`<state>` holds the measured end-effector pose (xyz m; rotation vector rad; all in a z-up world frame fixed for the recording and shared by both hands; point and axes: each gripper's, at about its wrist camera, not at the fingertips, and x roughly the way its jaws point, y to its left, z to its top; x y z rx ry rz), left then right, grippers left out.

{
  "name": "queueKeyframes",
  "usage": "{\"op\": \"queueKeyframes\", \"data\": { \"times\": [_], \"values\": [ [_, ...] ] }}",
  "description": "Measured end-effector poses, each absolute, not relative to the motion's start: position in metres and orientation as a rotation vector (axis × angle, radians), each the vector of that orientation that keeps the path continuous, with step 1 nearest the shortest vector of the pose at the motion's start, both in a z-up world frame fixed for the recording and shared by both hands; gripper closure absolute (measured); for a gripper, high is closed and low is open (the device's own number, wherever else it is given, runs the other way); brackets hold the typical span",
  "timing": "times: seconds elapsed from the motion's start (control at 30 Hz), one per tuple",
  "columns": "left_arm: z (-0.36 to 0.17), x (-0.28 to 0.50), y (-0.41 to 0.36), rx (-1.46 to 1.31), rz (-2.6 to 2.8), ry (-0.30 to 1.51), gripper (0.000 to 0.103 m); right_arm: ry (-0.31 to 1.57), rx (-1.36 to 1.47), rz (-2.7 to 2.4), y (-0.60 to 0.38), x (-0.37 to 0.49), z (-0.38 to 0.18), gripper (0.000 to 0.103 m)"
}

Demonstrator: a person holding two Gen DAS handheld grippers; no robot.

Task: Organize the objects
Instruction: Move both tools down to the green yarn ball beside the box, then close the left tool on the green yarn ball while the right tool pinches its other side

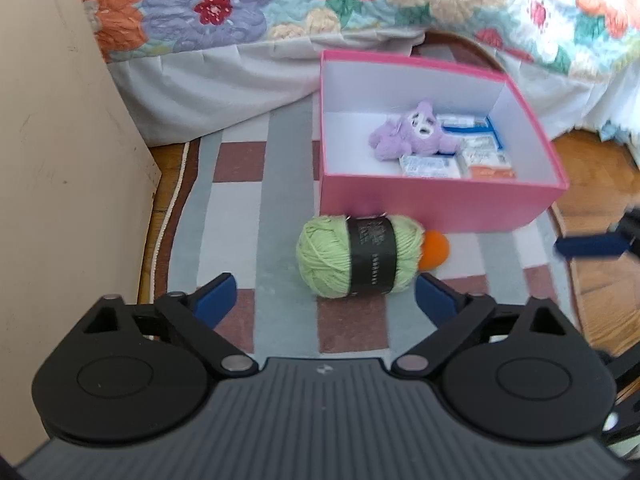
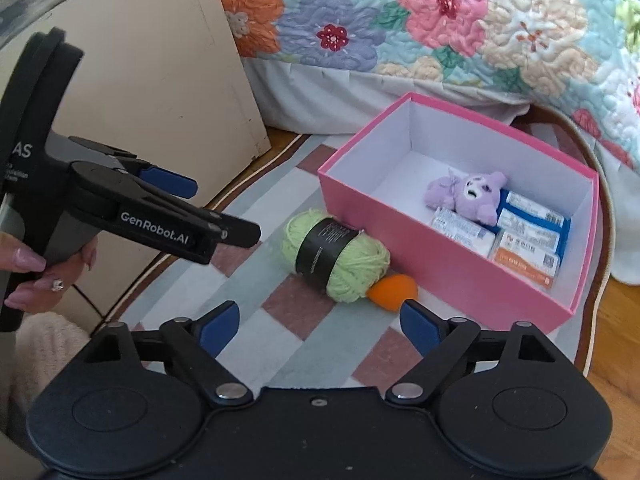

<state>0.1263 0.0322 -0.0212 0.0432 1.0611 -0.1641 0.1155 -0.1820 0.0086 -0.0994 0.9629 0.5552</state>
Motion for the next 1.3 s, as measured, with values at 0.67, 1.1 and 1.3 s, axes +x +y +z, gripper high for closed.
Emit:
{"op": "queueKeyframes", "data": {
  "times": [0.67, 1.1, 1.3],
  "values": [
    [-0.08, 0.153, 0.069, -0.215, -0.14, 1.093, 0.005, 0.77, -0.352, 0.517, -0.141, 0.123, -0.061, 0.011],
    [-0.098, 0.165, 0.069, -0.296, -0.193, 1.023, 0.007, 0.738, -0.352, 0.538, -0.131, 0.132, -0.091, 0.011],
    [-0.106, 0.171, 0.069, -0.329, -0.231, 1.005, 0.008, 0.811, -0.311, 0.53, -0.13, 0.148, -0.107, 0.011]
  ]
}}
